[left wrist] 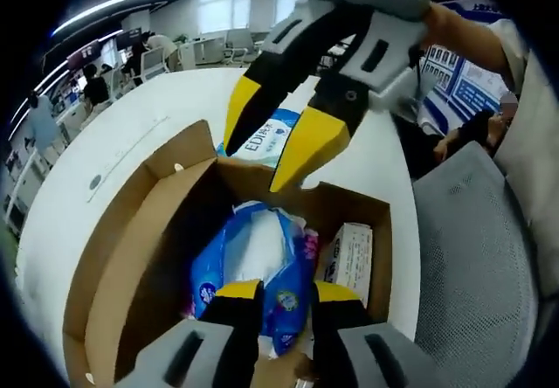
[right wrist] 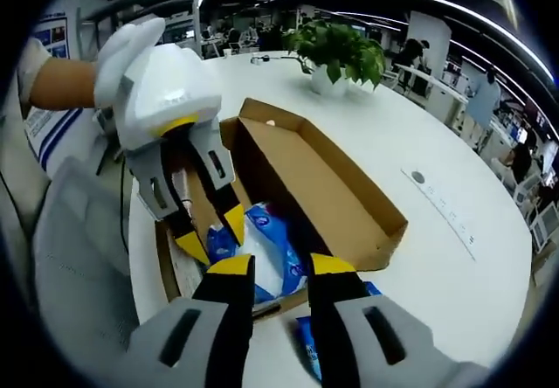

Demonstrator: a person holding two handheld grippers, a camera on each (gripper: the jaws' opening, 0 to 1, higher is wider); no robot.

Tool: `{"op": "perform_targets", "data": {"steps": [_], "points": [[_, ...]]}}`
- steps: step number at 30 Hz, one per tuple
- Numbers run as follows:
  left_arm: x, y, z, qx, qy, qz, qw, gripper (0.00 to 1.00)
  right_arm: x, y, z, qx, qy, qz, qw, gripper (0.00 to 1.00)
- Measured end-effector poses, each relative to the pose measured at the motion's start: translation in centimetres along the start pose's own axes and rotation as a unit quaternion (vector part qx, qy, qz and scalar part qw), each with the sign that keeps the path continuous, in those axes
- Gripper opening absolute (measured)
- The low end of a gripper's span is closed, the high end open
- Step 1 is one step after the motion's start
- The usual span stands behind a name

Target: Operate the shoe box by opening the lid, removing the specified soft item, and placing it in the target area until the item is outside and the box remains undamaged.

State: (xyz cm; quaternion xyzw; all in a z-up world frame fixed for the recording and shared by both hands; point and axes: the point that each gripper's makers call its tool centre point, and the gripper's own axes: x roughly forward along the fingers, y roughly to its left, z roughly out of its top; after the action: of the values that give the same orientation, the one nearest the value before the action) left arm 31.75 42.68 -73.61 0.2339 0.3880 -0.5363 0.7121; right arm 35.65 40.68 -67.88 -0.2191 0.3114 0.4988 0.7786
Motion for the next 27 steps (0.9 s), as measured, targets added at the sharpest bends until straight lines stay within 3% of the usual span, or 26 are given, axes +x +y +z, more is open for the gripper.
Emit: {"op": "perform_targets", "data": {"steps": [2, 11, 27], "points": [[0.3, 0.0, -0.3, 0.015, 0.008, -0.011, 0.9998, 0.16, 0.3, 0.2, 0.0, -0.003, 0.000, 0.002, 1.0000, 0.20], [0.2, 0.7, -1.2, -0.008, 0.021, 0.004, 0.9997, 0.01, 2.0, 0.7, -0.4, -0.012, 0.010, 0.009, 0.9998, 0.20], [-0.4, 0.6, -1.6, -0.027, 0.010, 0.002, 0.9996, 0.00, 5.9, 0.4, -1.1, -0.085, 0.060, -0.011, 0.9945, 0.11]]}}
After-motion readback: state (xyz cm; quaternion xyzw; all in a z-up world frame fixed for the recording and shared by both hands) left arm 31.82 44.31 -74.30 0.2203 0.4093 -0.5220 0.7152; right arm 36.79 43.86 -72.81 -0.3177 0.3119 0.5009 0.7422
